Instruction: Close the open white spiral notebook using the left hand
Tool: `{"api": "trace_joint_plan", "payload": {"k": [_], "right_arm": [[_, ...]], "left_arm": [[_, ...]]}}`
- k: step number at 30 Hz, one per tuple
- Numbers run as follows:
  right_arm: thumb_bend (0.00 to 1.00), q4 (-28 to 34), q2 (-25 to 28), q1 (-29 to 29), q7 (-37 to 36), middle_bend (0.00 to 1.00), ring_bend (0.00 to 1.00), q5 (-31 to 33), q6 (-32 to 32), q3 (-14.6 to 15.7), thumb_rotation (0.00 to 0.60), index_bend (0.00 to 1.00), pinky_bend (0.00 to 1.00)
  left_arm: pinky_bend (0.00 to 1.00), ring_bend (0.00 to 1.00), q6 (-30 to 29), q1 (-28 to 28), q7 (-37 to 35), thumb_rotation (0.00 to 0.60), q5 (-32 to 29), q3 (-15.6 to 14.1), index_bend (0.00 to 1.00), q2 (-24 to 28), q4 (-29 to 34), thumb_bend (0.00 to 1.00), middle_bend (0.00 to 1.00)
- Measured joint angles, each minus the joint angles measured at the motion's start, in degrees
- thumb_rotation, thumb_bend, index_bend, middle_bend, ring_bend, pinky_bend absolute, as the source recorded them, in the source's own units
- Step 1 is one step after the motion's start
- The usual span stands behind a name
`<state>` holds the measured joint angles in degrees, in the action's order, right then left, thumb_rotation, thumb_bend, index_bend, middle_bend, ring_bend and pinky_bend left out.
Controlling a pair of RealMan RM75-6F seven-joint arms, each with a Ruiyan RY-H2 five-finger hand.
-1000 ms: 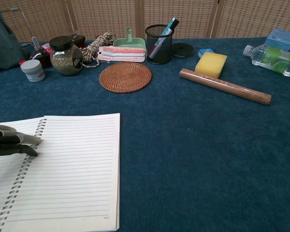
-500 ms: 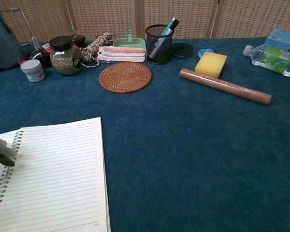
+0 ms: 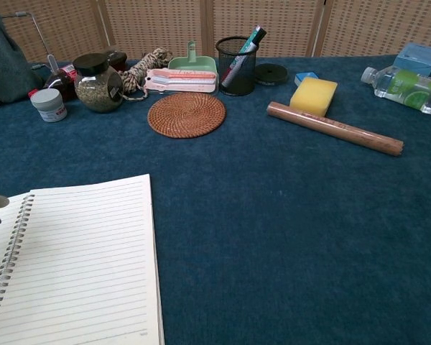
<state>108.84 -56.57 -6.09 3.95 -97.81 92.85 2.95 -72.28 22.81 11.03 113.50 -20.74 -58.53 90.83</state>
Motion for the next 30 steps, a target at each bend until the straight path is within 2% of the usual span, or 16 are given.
{"api": "trace_joint_plan", "payload": {"k": [6,12,21,30], "right_arm": [[0.00,0.08,-0.53,0.18,1.07,0.00,0.00,0.50,-0.56,-0.10,0.600,0.00,0.00],[0.00,0.14,-0.76,0.27,1.50,0.00,0.00,0.71,-0.85,-0.11,0.600,0.00,0.00],[0.00,0.15,-0.58,0.29,1.02,0.00,0.00,0.90,-0.72,-0.19,0.600,0.00,0.00],[0.00,0.10,-0.85,0.34,1.62,0.00,0.00,0.53,-1.06,0.09,0.600,0.00,0.00]], "left_arm": [[0.00,0.00,-12.12,-3.94,-7.01,0.600,8.52,-2.40,0.03,-5.40,-18.53,0.03,0.00],[0.01,0.00,-21.13,-8.46,-10.74,0.600,14.39,-4.76,0.02,-11.16,-31.86,0.03,0.00],[0.01,0.00,-26.54,-13.28,-10.10,0.600,17.59,-6.71,0.02,-15.67,-42.38,0.03,0.00],[0.00,0.00,-28.56,-16.24,-7.00,0.600,16.10,-5.94,0.00,-17.17,-49.05,0.04,0.00]]}}
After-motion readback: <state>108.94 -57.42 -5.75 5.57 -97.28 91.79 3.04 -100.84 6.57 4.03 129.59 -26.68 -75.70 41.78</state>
